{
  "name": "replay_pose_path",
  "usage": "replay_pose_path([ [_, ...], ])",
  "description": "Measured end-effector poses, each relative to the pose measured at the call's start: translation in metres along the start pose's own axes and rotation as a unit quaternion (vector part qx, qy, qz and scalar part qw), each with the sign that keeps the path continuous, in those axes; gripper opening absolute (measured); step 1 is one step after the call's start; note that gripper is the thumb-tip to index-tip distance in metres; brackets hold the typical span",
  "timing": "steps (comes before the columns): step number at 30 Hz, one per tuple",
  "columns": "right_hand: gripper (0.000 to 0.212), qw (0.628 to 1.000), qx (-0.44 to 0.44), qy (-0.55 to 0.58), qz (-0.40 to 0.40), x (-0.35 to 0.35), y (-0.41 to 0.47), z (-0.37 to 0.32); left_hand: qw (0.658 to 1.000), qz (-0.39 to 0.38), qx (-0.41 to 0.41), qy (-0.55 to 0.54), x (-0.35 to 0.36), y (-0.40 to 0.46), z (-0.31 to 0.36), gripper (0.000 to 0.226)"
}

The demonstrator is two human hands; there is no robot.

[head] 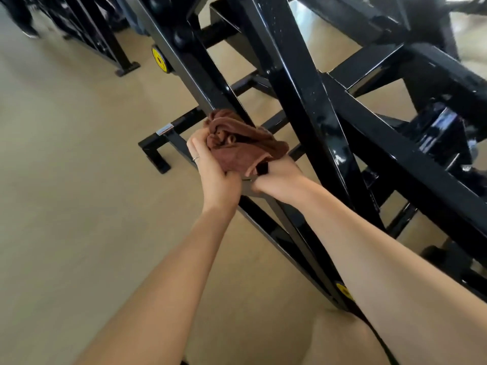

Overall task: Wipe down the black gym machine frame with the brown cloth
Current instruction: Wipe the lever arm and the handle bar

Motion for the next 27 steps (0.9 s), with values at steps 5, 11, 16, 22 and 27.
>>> replay_pose_path([
  [5,0.081,0.996,-0.046,0.061,0.038,0.001,-0.006,0.001,0.996,0.037,-0.071,-0.044,0.006,-0.007,-0.014,0.056],
  [11,0.084,0.966,-0.072,0.237,0.071,0.027,-0.023,0.037,0.98,0.051,-0.122,-0.15,0.032,-0.084,-0.049,0.045],
  [16,0.041,0.953,-0.003,0.281,0.112,0.037,-0.074,0.124,0.984,0.059,-0.107,-0.133,0.048,-0.145,-0.046,0.048],
  [22,0.042,0.943,0.035,0.224,0.242,0.049,-0.082,0.158,0.985,-0.051,-0.089,-0.135,0.059,-0.215,-0.049,0.037],
  [27,0.048,0.931,0.141,0.255,0.218,0.047,-0.07,0.16,0.941,-0.102,-0.256,-0.195,0.071,-0.26,-0.082,0.046],
])
Point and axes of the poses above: each hand's wrist, its own y-axis towards the middle knuckle, its own x-axis out of the palm, z = x × y, the point moved 4 cm from there along y, towards the middle knuckle, and after that the axes turned 4 degrees about z, right-handed, at the moved point
